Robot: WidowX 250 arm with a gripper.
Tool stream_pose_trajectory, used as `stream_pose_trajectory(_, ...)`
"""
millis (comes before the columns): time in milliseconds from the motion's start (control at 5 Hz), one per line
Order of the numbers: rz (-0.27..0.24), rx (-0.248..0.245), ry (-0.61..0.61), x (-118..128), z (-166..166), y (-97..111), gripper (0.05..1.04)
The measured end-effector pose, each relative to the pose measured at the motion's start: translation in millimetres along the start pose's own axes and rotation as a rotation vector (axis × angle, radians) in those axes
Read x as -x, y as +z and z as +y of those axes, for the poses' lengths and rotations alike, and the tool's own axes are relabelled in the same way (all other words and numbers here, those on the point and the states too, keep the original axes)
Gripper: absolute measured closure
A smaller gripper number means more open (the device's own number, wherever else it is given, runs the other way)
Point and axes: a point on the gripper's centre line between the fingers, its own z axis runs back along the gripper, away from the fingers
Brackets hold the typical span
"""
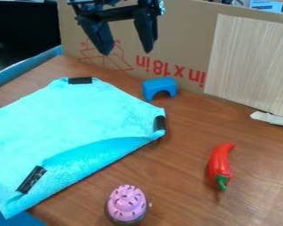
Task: Put a purple cupcake dessert on the canvas
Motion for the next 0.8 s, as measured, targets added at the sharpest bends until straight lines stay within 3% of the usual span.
stream_pose_trajectory(400, 0.042, -0.009, -0.029, 11, 12, -20, 0.083)
stream_pose_trajectory(800, 0.058, -0.071, -0.108, 35, 43, -40, 0.083)
